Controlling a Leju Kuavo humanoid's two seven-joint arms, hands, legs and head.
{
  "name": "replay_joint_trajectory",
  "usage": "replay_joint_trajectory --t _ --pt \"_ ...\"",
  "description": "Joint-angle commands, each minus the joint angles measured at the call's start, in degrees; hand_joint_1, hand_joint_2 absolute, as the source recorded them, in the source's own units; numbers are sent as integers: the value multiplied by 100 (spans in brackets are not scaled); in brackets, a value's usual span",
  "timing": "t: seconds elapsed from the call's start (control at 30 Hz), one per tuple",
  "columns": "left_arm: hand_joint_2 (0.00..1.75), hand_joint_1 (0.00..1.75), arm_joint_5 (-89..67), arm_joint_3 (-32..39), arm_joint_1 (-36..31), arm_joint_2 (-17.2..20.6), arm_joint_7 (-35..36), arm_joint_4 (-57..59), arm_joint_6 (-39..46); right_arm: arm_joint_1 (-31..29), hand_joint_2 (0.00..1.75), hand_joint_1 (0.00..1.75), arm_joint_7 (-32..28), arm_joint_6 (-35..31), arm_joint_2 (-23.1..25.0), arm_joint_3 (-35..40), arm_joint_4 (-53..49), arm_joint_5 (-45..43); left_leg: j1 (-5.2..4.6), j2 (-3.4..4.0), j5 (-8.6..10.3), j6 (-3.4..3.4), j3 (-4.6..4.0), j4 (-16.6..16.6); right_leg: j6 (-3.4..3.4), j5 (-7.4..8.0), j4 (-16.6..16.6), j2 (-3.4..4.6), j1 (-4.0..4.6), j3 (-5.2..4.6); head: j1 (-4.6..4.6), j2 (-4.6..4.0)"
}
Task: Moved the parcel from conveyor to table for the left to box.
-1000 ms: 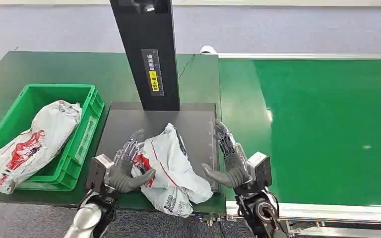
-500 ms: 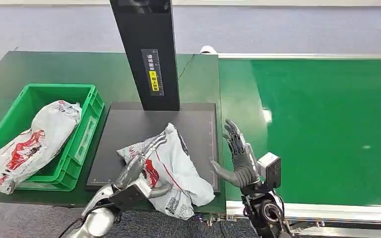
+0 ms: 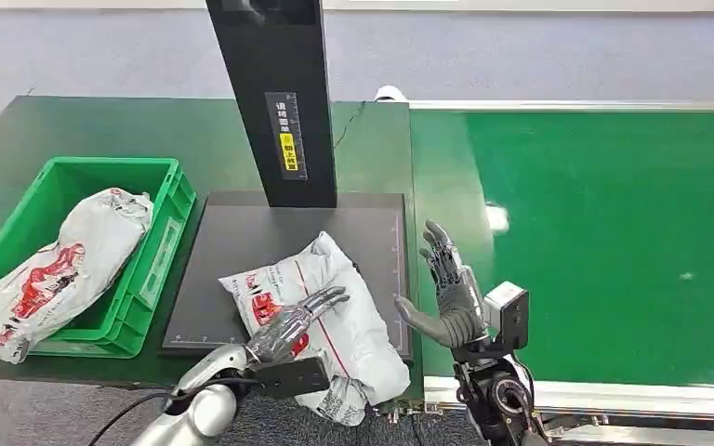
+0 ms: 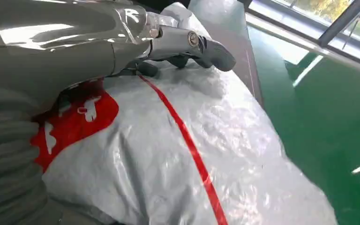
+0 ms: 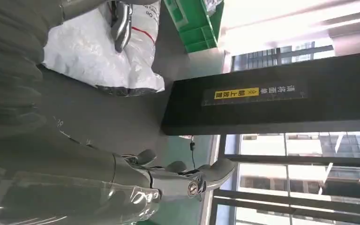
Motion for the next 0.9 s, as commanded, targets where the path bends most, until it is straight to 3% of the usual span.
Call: replay_joint_trajectory --t 0.03,0.63,0.73,0.9 --pt "175 166 -72 -258 -265 14 -165 707 -35 27 175 0 103 -56 70 -169 12 -41 -2 -2 2 2 13 -9 0 0 -7 -5 -1 15 0 0" --pt "175 175 -141 -49 -165 -14 -399 326 378 240 175 0 130 -93 51 -213 -200 -51 -2 7 -1 2 31 -9 -1 0 -8 3 -1 32 -2 0" --pt "175 175 -293 49 -106 -37 -463 212 737 237 175 0 130 -85 53 -204 -192 -58 -2 7 0 2 29 -9 0 1 -8 3 -1 29 -2 0" --pt "175 175 -938 464 198 -111 -348 -502 2077 379 175 0 98 -7 80 -302 -354 -31 -1 5 -3 2 23 -3 0 -1 -3 2 0 23 -2 0"
